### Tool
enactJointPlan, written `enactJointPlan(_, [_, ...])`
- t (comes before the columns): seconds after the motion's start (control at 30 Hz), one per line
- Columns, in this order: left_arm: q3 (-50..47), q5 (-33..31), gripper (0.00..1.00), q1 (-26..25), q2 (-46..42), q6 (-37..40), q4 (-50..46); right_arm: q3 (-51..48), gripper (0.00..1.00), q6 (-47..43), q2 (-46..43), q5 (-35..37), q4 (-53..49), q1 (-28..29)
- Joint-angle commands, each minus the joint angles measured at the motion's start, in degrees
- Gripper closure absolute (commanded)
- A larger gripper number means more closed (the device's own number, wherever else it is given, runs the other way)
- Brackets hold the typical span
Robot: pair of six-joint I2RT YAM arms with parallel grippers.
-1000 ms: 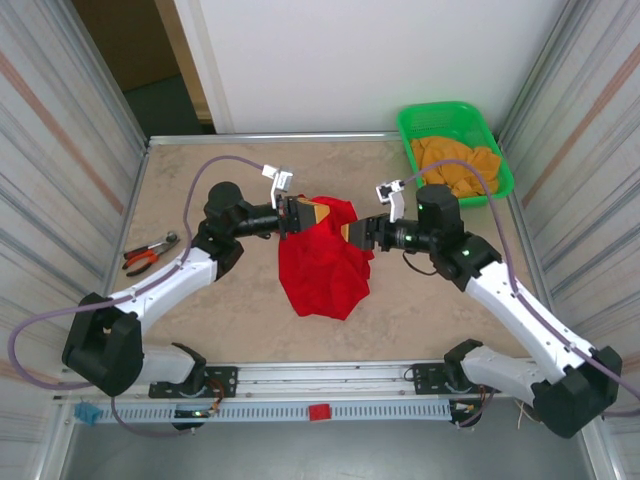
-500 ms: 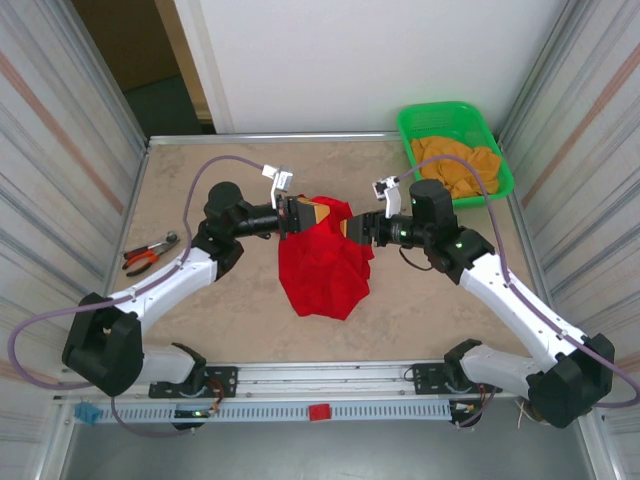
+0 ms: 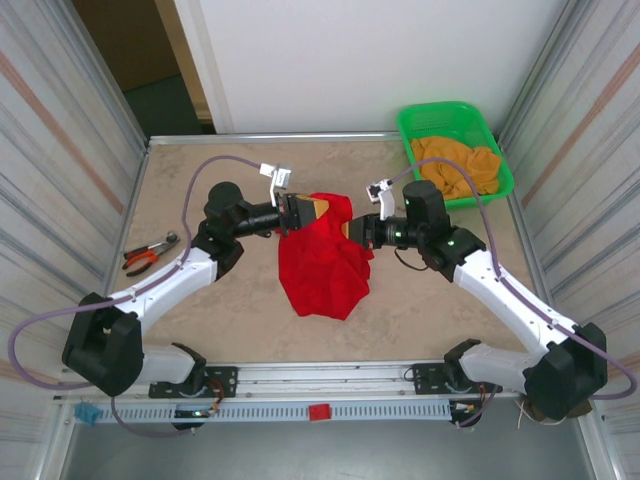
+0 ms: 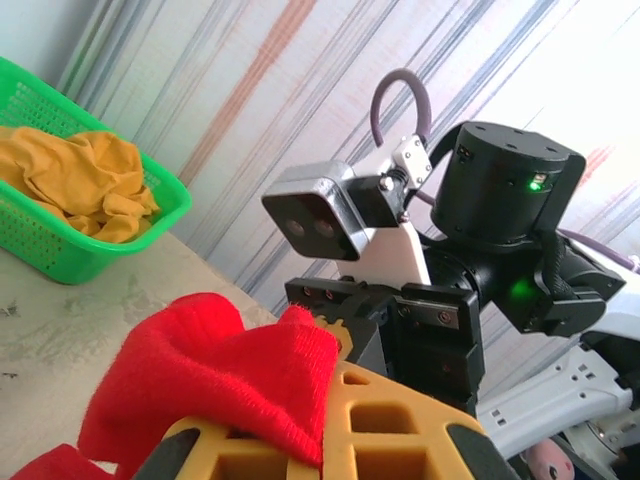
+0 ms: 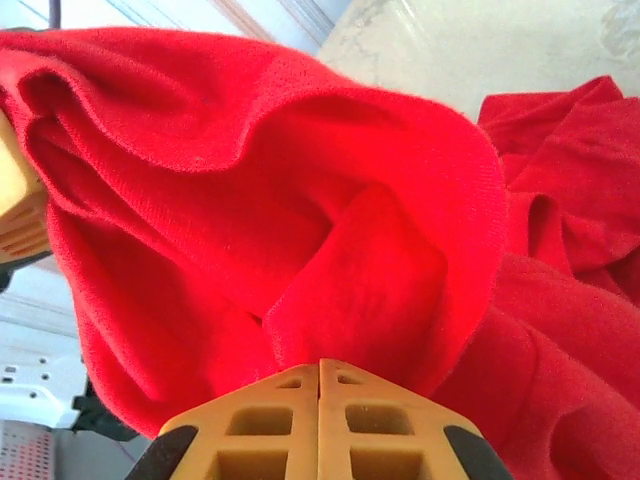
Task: Fold the inside-out t-shirt
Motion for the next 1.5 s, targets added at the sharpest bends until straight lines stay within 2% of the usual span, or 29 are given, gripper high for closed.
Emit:
enactJointPlan(0.0, [-0.45, -2.47, 1.00, 0.69, -0.82, -0.05, 2.34, 0.68, 1.00, -0.30, -1.89, -2.10, 1.16, -0.22])
enactJointPlan(0.13, [-1.62, -4.40, 0.97, 0.88, -1.16, -0.07, 2.17, 2.58, 1.00, 1.03, -4.51, -2.84, 1.85, -3.33])
enactJointPlan(0.23, [-3.44, -7.13, 0.82, 1.10, -1.60, -0.07, 1.90, 4.60, 1.00, 2.67, -6.82, -3.40, 2.92, -6.42])
enactJointPlan(0.3, [-4.52, -8.53, 0.63, 1.23, -1.70, -0.07, 1.95, 6.50, 1.00, 3.39, -7.50, -4.73, 3.31, -7.98])
enactJointPlan(0.33, [-4.80, -9.00, 0.57, 1.32, -1.74, -0.07, 1.95, 7.36, 1.00, 3.39, -7.64, -5.26, 3.27, -8.23])
enactJointPlan(0.4, [-5.37, -9.51, 0.50, 1.57, -1.85, 0.11, 1.66, 8.99, 1.00, 2.89, -7.73, -5.93, 2.65, -8.40])
enactJointPlan(0.5, [-5.74, -10.45, 0.45, 1.77, -2.75, 1.15, 0.31, 9.46, 1.00, 1.63, -7.77, -6.53, 1.89, -8.36])
enactJointPlan(0.83, [1.63, -14.99, 0.37, 0.42, -7.23, 14.32, -20.28, 3.81, 1.00, -0.39, -10.41, -9.89, 3.18, -8.41])
enactJointPlan(1.17, [2.39, -15.68, 0.35, -8.94, -0.13, 16.79, -16.18, 2.23, 1.00, 0.25, -10.41, -8.00, 2.94, -8.42])
enactJointPlan(1.47, [5.46, -27.86, 0.36, -9.62, 2.86, 16.39, -19.63, 0.88, 1.00, 0.57, -10.92, -8.49, 3.37, -8.41])
